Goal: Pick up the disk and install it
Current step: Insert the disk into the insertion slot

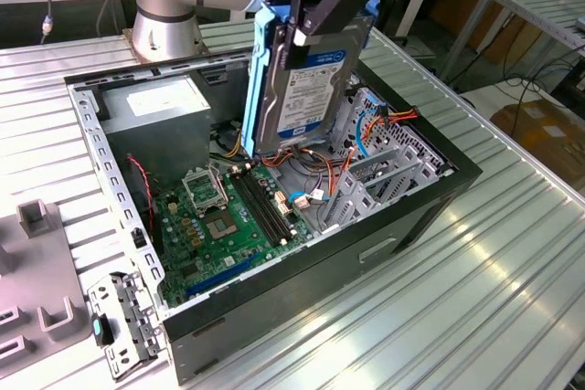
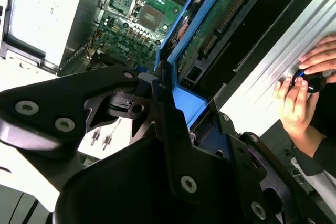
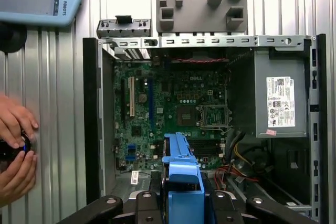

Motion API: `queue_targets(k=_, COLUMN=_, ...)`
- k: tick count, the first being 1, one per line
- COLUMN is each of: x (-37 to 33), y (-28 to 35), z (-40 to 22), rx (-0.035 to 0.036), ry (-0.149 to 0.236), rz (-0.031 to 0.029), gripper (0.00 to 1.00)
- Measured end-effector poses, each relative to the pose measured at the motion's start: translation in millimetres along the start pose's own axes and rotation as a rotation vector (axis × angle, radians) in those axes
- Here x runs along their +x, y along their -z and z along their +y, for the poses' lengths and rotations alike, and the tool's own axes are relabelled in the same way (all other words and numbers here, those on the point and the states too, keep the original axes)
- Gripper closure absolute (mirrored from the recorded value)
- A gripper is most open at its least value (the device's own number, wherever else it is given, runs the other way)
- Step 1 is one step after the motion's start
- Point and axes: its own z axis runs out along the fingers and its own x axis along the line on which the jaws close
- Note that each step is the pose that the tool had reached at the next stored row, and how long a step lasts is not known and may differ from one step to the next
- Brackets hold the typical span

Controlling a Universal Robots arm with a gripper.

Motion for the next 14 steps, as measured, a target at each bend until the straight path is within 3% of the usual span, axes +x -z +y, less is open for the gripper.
queue_targets(k=5, x=2.0, y=-0.7, z=-16.5, rx=0.0003, ry=0.000, rz=0.0048, gripper=0.63)
queue_targets(k=6, x=2.6, y=-0.8, z=-22.3, rx=0.0003, ry=0.000, rz=0.0074, gripper=0.63)
queue_targets(k=14, x=2.6, y=-0.8, z=-23.4, rx=0.0003, ry=0.000, rz=0.0076, gripper=0.63)
